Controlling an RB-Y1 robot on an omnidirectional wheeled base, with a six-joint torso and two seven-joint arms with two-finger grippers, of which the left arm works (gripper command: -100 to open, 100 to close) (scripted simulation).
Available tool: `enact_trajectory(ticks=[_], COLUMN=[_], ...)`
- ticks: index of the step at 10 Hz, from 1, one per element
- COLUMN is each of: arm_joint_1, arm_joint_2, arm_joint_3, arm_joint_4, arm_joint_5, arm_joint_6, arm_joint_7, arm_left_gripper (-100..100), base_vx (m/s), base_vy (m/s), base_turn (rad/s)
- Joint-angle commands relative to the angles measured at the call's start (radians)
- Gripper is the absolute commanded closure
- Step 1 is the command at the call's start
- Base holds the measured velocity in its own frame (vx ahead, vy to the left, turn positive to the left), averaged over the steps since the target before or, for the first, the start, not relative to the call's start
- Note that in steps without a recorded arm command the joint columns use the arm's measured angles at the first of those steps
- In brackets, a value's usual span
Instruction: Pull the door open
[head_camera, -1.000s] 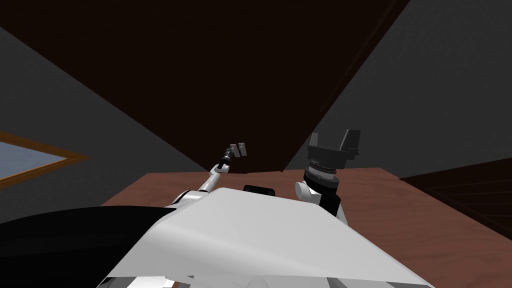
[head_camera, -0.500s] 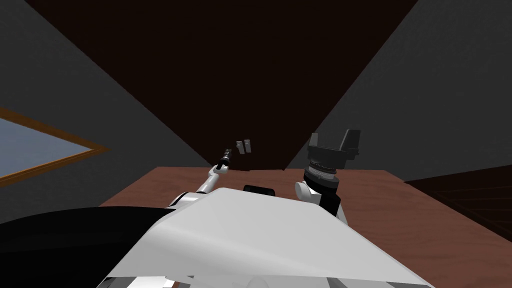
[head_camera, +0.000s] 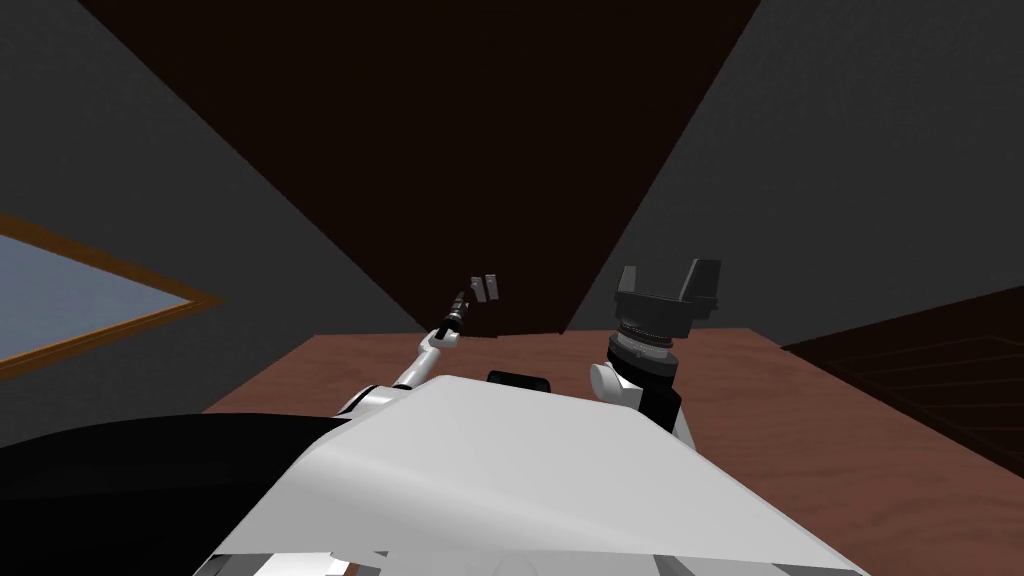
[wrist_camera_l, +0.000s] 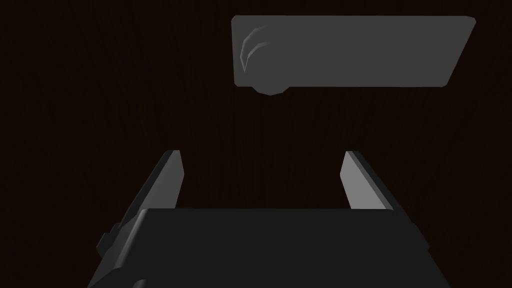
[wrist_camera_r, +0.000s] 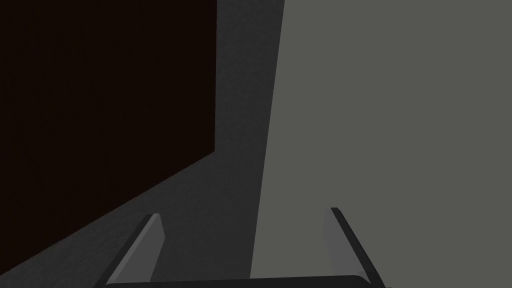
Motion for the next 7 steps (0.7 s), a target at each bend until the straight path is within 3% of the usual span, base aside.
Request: enact_trajectory(ticks=[1,4,5,7], arm_joint_1=[0.018,0.029,0.026,0.011], arm_joint_2=[0.015,0.023,0.021,0.007], arm_joint_3=[0.029,0.056,0.057,0.048], arm_joint_4=[0.021,0.043,0.045,0.042], arm_joint_5=[0.004,0.007,0.006,0.004], arm_joint_6=[-0.001,-0.005,-0.006,-0.011], arm_joint_7=[-0.006,-0.015,-0.017,-0.021], arm_left_gripper=[-100,-100,-100,-100], base_vx=[0.01,0.104,0.179,0.199], base_vy=[0.074,0.153,0.079,-0.026], base_turn=[0.226,0.089,-0.038,-0.095])
